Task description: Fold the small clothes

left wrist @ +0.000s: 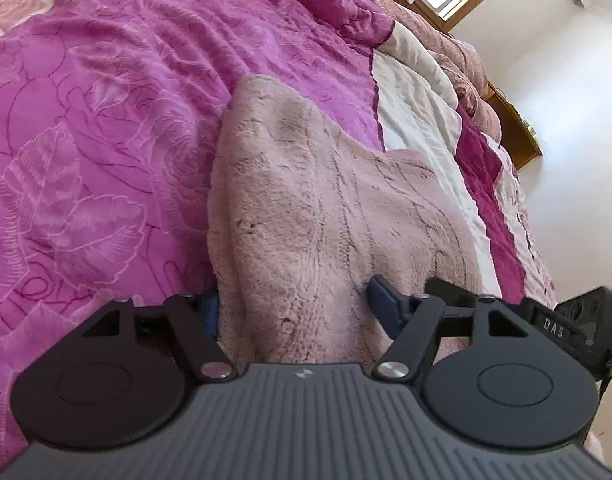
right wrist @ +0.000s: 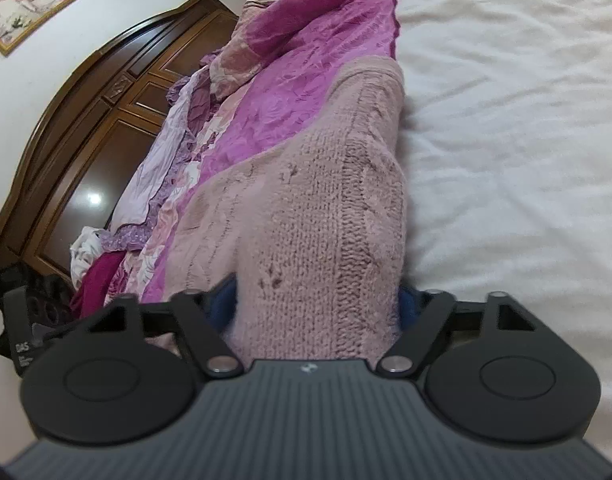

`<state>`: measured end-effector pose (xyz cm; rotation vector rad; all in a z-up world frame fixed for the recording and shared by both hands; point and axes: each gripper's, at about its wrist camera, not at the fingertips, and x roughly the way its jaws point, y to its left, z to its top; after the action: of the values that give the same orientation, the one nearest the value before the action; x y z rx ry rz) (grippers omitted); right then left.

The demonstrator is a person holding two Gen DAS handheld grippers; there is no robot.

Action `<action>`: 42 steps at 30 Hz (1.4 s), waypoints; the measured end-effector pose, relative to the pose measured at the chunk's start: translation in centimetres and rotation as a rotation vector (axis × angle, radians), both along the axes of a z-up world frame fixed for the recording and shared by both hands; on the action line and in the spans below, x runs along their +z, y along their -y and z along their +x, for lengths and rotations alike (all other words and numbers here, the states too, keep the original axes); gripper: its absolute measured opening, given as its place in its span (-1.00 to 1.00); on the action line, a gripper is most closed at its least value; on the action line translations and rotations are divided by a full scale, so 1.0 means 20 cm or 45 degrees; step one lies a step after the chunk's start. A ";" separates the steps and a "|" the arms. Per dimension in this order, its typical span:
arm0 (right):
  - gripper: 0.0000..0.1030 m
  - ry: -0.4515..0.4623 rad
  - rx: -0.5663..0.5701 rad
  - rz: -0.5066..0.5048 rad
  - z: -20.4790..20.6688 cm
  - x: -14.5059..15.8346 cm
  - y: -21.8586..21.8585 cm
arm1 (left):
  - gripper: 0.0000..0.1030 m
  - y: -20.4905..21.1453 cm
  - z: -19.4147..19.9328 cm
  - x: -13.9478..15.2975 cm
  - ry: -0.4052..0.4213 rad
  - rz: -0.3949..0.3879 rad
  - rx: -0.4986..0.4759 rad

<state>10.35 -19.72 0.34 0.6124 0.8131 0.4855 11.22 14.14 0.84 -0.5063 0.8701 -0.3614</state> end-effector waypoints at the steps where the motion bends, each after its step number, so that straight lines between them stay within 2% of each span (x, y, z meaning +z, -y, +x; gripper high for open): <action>1: 0.25 0.001 -0.004 0.004 0.00 0.00 0.00 | 0.23 0.01 -0.01 0.01 0.018 0.014 -0.008; 5: 0.04 0.023 -0.020 -0.011 -0.01 0.05 0.00 | -0.13 0.01 -0.02 0.04 0.038 -0.012 0.000; 12: -0.05 0.048 -0.051 0.043 -0.05 0.19 0.04 | -0.22 0.06 -0.08 0.15 0.104 0.016 0.014; 17: -0.05 0.068 -0.083 0.050 -0.12 0.30 0.13 | -0.22 0.14 -0.13 0.22 0.112 -0.034 -0.023; 22: -0.05 0.061 -0.148 0.070 -0.28 0.35 0.31 | -0.22 0.29 -0.19 0.26 0.117 -0.088 -0.089; 26: -0.05 0.015 -0.225 0.116 -0.42 0.32 0.47 | -0.22 0.43 -0.25 0.26 0.091 -0.119 -0.160; 29: -0.05 -0.006 -0.269 0.117 -0.52 0.28 0.55 | -0.22 0.54 -0.31 0.25 0.069 -0.107 -0.225; 34: -0.05 -0.129 -0.325 0.098 -0.60 0.07 0.63 | -0.22 0.65 -0.37 0.13 -0.027 -0.025 -0.271; 36: -0.02 -0.147 -0.324 0.054 -0.62 0.00 0.62 | -0.20 0.67 -0.38 0.10 -0.041 0.054 -0.280; 38: 0.01 -0.132 -0.322 0.045 -0.63 -0.02 0.60 | -0.19 0.68 -0.39 0.09 -0.028 0.111 -0.294; 42: 0.08 -0.118 -0.315 0.003 -0.63 -0.01 0.58 | -0.16 0.70 -0.39 0.11 -0.024 0.141 -0.288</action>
<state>-2.29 -31.39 0.17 0.7317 0.8116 0.2334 3.38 0.12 2.99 -0.3098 0.9630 -0.5123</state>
